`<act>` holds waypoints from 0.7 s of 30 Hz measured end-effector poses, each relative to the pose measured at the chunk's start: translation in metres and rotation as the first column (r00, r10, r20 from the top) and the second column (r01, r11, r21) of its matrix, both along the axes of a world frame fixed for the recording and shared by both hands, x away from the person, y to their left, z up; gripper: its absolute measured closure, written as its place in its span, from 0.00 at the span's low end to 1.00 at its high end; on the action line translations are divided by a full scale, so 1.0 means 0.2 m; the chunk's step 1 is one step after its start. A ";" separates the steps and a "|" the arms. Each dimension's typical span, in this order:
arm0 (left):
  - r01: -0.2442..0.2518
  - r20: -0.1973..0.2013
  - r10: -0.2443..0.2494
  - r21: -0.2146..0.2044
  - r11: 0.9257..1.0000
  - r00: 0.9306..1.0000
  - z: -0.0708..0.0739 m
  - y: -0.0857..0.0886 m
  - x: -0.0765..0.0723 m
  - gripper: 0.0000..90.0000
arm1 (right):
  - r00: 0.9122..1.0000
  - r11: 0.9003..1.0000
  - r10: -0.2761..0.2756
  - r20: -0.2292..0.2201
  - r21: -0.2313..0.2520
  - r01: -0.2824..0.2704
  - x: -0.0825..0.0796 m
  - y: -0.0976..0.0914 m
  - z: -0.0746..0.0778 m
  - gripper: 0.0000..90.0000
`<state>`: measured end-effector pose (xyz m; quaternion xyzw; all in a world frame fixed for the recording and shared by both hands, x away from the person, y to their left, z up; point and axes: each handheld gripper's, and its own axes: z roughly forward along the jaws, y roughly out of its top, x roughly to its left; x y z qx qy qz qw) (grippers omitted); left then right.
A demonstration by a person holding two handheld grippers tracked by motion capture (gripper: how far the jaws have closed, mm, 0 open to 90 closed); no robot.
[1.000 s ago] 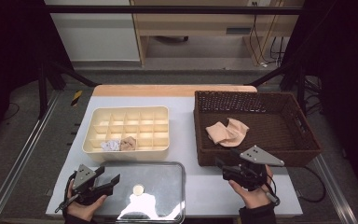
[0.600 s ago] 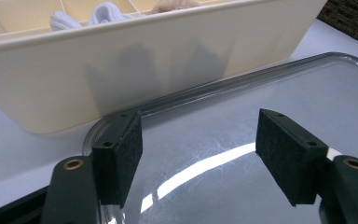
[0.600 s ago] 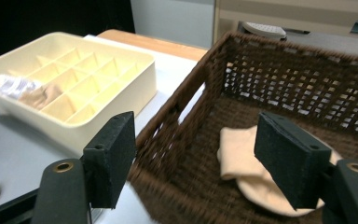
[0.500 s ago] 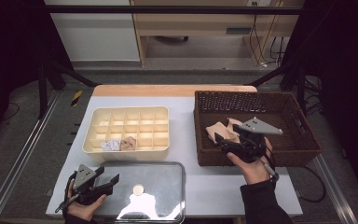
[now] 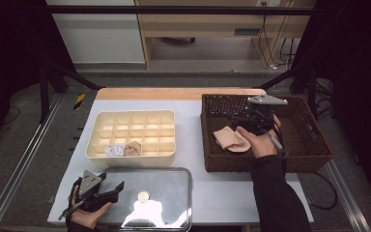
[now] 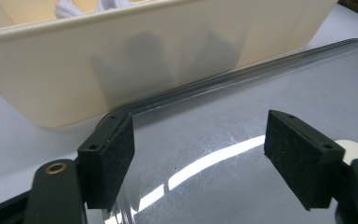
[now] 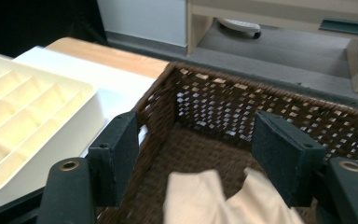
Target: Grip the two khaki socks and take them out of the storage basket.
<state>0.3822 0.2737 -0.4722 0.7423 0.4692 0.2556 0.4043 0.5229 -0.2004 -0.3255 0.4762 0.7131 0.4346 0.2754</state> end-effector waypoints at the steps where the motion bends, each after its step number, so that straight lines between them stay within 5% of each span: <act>1: 0.001 -0.003 -0.001 -0.003 1.000 1.000 0.00 0.00 0.00 0.26 | 1.000 1.000 -0.004 -0.003 0.007 0.004 0.03 0.00 0.00 0.36; 5: 0.010 -0.014 -0.010 -0.019 1.000 1.000 0.00 0.01 0.01 0.31 | 1.000 1.000 -0.029 -0.008 -0.002 0.029 0.11 0.00 -0.02 0.37; 14: 0.023 0.028 -0.023 -0.024 0.999 0.999 0.00 0.01 0.00 0.46 | 0.996 0.996 -0.092 -0.011 -0.001 0.092 0.26 -0.06 -0.03 0.40; 21: 0.020 0.032 -0.018 -0.040 0.999 0.999 0.00 0.02 0.00 0.50 | 0.991 0.993 -0.120 -0.062 0.013 0.121 0.34 -0.13 -0.09 0.42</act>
